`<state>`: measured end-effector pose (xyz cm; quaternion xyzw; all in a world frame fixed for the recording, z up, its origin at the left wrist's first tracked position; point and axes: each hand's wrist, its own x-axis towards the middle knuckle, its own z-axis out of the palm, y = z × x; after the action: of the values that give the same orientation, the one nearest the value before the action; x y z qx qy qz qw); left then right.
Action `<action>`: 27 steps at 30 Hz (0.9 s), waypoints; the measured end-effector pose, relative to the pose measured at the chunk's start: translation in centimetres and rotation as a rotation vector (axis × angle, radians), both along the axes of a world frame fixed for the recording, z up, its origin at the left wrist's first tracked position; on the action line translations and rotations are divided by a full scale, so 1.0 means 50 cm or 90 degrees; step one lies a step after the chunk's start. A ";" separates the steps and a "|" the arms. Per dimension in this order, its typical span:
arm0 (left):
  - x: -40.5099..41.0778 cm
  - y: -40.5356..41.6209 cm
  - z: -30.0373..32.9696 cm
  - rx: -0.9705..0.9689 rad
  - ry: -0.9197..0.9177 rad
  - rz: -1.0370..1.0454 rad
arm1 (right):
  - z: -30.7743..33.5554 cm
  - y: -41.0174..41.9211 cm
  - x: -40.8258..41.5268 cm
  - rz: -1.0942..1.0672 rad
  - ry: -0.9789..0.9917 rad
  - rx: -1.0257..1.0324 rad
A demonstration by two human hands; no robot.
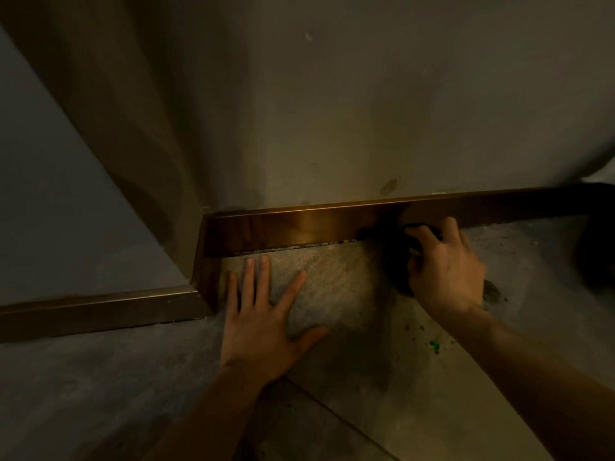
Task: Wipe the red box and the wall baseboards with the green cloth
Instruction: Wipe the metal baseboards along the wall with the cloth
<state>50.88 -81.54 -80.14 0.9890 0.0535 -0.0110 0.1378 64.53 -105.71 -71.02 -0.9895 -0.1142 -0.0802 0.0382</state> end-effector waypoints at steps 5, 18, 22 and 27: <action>0.005 0.002 0.022 -0.008 0.049 -0.014 | 0.029 0.010 -0.033 -0.093 0.047 0.208; -0.014 -0.036 0.169 -0.360 -0.018 0.018 | 0.096 0.115 -0.141 -0.185 0.405 0.929; -0.024 -0.039 0.206 -0.449 -0.013 -0.003 | 0.128 0.112 -0.172 -0.078 0.532 1.014; -0.049 -0.036 0.242 -0.384 -0.109 0.016 | 0.141 0.098 -0.203 0.050 0.499 0.863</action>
<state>48.41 -83.32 -68.02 0.9000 0.0485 0.0584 0.4292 54.40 -100.81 -63.95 -0.7018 -0.0532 0.2240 0.6741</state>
